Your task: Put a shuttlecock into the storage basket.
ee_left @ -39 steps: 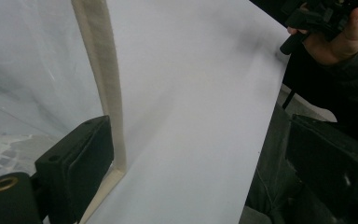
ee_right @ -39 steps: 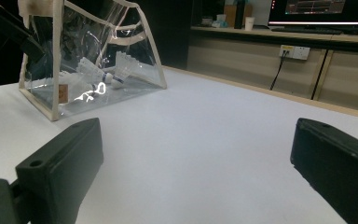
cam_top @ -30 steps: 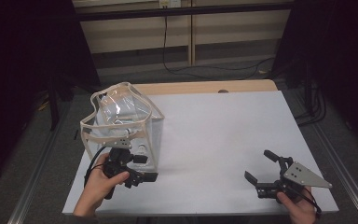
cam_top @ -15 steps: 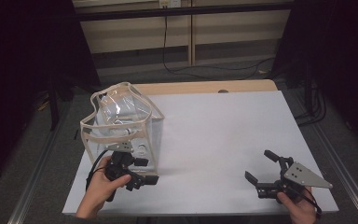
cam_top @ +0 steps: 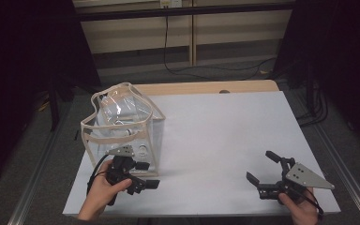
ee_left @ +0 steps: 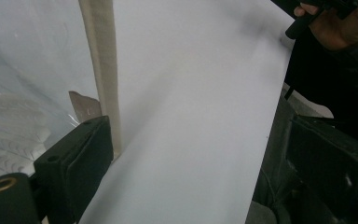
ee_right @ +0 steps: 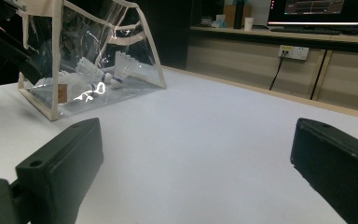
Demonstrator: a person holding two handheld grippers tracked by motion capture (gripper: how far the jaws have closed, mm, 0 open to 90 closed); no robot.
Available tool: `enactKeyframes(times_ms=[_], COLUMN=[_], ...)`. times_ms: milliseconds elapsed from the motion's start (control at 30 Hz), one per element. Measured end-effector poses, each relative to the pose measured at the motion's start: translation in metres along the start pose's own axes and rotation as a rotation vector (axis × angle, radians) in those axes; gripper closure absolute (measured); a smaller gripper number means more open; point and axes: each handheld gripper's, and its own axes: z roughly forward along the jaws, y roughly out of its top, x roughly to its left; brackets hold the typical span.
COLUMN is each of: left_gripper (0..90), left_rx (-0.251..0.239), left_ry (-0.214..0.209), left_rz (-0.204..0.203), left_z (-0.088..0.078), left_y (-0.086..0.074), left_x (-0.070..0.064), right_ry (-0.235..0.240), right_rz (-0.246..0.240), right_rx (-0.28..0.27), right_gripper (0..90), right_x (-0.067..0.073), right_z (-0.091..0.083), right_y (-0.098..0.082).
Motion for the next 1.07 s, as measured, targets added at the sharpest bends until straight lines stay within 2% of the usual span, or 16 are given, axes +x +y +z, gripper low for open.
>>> enactKeyframes(times_ms=[1067], left_gripper=[7.7], left_rx=[-0.035], left_ry=[-0.009], left_rz=[-0.002], left_z=[0.003], left_y=[-0.015], left_x=[0.002], right_ry=[-0.003], right_rz=[0.002], right_rx=[0.002], right_gripper=[2.2], right_x=[0.0], right_z=[0.0], right_y=[-0.001])
